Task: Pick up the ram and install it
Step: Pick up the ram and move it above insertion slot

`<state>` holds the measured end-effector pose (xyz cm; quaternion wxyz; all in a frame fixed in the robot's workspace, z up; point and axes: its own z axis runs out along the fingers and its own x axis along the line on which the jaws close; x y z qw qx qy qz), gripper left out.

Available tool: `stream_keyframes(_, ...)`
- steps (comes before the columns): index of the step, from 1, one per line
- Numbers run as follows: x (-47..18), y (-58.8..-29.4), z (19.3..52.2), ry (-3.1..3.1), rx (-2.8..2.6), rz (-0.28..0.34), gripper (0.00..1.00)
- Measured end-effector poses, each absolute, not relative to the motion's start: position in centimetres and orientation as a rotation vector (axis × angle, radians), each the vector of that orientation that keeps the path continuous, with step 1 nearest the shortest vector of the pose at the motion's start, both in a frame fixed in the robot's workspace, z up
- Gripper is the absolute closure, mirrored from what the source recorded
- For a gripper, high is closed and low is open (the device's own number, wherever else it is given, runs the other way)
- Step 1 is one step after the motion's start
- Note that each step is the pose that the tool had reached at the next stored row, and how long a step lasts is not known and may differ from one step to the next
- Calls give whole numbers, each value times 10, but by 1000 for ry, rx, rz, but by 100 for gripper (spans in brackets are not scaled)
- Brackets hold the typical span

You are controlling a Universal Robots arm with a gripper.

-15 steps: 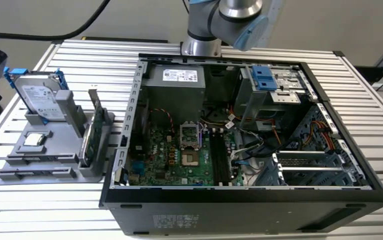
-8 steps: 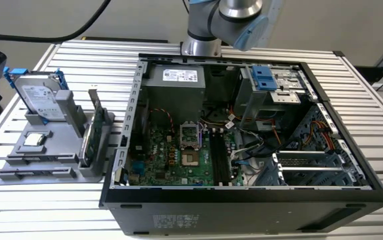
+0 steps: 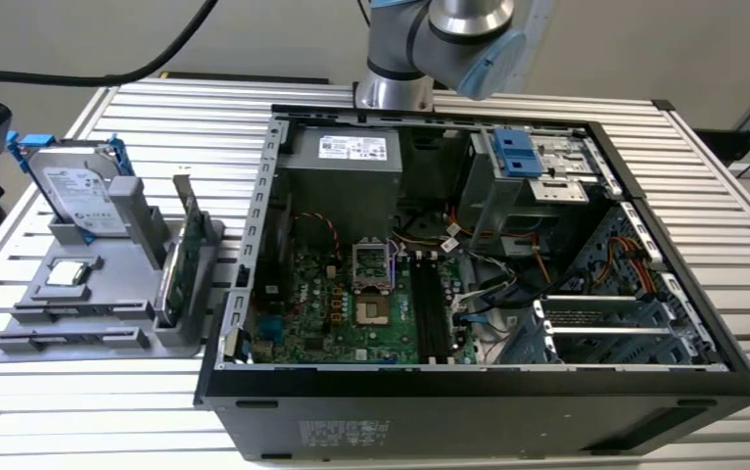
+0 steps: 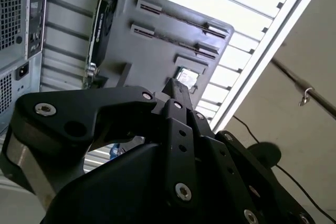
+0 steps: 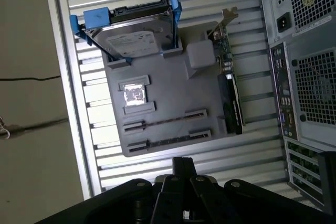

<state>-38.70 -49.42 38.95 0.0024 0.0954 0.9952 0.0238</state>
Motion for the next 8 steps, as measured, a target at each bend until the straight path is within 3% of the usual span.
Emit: stream_keyframes(8, -387, -494, 389, 3117, 337, 74, 100)
